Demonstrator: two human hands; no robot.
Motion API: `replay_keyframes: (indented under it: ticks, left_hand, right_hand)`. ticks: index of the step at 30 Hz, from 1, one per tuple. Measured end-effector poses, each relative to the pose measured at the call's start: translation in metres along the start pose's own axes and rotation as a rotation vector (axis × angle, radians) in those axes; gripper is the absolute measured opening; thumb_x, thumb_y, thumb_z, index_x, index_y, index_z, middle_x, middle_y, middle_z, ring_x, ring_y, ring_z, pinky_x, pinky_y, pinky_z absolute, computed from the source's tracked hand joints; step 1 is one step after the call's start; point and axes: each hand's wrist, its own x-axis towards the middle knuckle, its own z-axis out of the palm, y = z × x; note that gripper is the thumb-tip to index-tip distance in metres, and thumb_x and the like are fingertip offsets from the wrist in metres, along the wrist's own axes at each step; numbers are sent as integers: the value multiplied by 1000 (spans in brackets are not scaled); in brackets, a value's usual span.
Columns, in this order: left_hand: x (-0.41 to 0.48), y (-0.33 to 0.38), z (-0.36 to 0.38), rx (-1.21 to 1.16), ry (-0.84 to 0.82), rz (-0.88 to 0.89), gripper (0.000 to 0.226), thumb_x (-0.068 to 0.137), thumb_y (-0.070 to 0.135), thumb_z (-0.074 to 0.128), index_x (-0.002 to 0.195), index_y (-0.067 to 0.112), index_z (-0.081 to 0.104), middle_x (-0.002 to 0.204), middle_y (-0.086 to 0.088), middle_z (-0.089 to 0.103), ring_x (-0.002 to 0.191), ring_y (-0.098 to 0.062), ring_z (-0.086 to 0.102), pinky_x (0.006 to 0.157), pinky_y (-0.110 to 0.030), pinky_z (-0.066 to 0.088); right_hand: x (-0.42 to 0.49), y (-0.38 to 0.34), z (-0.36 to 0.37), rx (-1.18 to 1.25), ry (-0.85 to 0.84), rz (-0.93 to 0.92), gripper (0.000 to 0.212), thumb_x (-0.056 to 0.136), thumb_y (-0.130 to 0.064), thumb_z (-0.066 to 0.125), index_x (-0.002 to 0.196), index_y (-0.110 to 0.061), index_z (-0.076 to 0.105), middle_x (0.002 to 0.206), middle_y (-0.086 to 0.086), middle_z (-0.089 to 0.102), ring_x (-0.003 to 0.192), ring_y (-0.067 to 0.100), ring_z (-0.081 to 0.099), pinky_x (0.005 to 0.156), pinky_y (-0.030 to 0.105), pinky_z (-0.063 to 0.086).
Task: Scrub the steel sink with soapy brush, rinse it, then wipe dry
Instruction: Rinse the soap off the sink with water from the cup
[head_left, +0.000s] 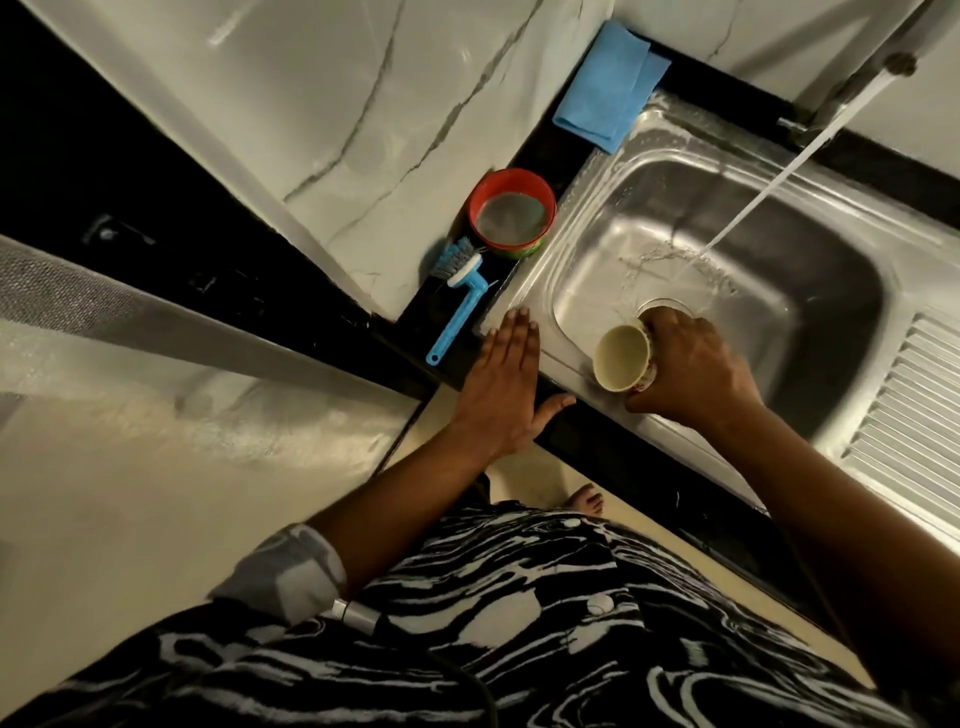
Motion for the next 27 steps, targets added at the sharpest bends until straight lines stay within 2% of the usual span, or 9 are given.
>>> replay_keyframes:
  ticks: [6,9,12,15,18,22,27]
  left_hand:
    - [40,1,-3,26,10,3,92,105,64,22,166,-4,10,175,-24,3,164,-34,1,133,-48,6]
    - [41,1,-3,-45,92,11,79,110,53,24,165,-2,18,174,-22,15,163,-33,10,132,-48,13]
    - [36,1,-10,-149,202,25,71,113,46,31,166,1,18,175,-19,15,164,-30,9,133,-45,11]
    - [16,5,-17,-212,264,38,72,113,49,26,167,1,18,176,-17,12,164,-29,5,133,-44,8]
    - [-9,15,-8,-142,163,38,81,111,58,19,167,1,12,176,-18,3,164,-29,-1,133,-48,8]
    - [-14,26,13,-27,51,-55,94,107,68,14,166,-3,-2,174,-23,-12,163,-35,-13,132,-53,8]
    - [22,36,9,-20,52,-101,94,105,66,12,165,-5,3,174,-27,-6,162,-39,-10,131,-53,5]
  right_hand:
    - [6,-17,0,44,26,-14,99,51,-54,87,136,-21,48,127,5,61,122,34,54,90,46,54]
    - [6,-10,2,167,54,36,98,50,-50,90,134,-20,50,124,6,63,116,32,57,89,43,51]
    - [-3,5,2,254,78,75,96,50,-47,92,133,-20,50,123,6,64,114,31,58,91,41,50]
    - [-17,21,2,260,85,119,99,49,-48,93,134,-26,47,126,5,63,115,31,58,93,44,51]
    - [-30,35,4,236,81,149,101,48,-48,93,134,-25,46,125,7,63,114,32,59,93,45,51]
    - [-36,36,6,178,53,149,103,50,-51,94,137,-20,48,129,7,62,119,33,56,93,46,51]
    - [-25,17,7,84,42,87,101,54,-56,91,137,-21,45,134,5,59,123,32,53,89,44,51]
